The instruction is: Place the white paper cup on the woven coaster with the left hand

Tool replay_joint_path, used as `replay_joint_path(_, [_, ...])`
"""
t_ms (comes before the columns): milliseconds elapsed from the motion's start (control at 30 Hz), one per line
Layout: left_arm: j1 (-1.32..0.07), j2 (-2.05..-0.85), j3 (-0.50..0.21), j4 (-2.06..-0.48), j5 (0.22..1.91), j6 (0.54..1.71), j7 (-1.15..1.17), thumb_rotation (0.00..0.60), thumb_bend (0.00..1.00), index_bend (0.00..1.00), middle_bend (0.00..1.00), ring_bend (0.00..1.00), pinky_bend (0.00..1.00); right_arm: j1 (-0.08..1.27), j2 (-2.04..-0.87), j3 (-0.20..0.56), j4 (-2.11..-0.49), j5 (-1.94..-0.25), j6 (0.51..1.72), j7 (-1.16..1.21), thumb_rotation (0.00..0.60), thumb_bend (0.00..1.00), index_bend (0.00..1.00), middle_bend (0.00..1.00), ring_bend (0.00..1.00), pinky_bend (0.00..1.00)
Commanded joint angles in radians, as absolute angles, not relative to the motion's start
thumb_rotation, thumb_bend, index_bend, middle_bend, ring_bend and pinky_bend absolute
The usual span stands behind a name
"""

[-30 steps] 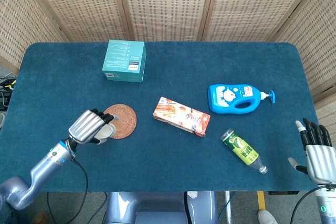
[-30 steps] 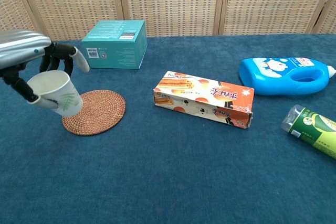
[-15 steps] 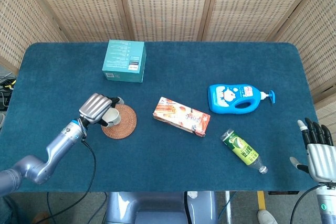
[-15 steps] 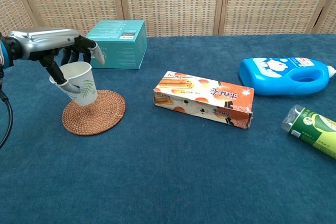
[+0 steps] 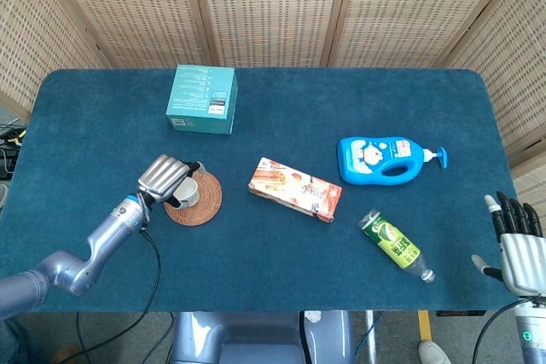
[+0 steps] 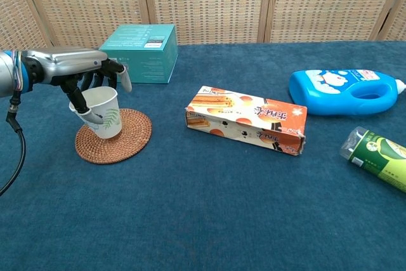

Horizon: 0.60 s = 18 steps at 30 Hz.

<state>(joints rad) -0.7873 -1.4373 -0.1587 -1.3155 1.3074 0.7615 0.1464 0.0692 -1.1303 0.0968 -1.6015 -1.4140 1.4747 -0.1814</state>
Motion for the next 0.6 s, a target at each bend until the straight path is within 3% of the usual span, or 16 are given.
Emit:
replay_joint_path(33, [-0.789, -1.446, -0.156, -1.308, 1.297, 0.765, 0.157, 0.6, 0.0, 0.32, 0.43, 0.43, 0.53, 0.069, -1.129, 0.097, -1.603, -1.412, 1.474, -0.181, 0.6, 0.0, 0.03, 0.0, 0.0, 0.0])
replay_joint_path(167, [-0.789, -1.457, -0.153, -1.302, 1.284, 0.772, 0.165, 0.6, 0.0, 0.3, 0.35, 0.33, 0.49, 0.069, -1.127, 0.098, -1.605, -1.411, 1.473, -0.18, 0.6, 0.0, 0.03, 0.0, 0.0, 0.0])
replay_joint_path(433, [-0.788, -1.445, -0.144, -1.338, 1.298, 0.8, 0.158, 0.6, 0.0, 0.06, 0.1, 0.12, 0.35, 0.068, -1.126, 0.098, -1.607, -1.414, 1.48, -0.176, 0.6, 0.0, 0.04, 0.0, 0.0, 0.0])
replay_joint_path(500, [-0.785, -1.428, -0.138, -1.357, 1.298, 0.795, 0.155, 0.6, 0.0, 0.0, 0.02, 0.02, 0.2, 0.067, -1.125, 0.098, -1.608, -1.415, 1.482, -0.175, 0.6, 0.0, 0.04, 0.0, 0.0, 0.0])
replay_joint_path(600, [-0.763, -1.348, -0.122, -1.444, 1.28, 0.783, 0.144, 0.6, 0.0, 0.0, 0.0, 0.0, 0.02, 0.065, -1.121, 0.098, -1.612, -1.418, 1.486, -0.168, 0.6, 0.0, 0.04, 0.0, 0.0, 0.0])
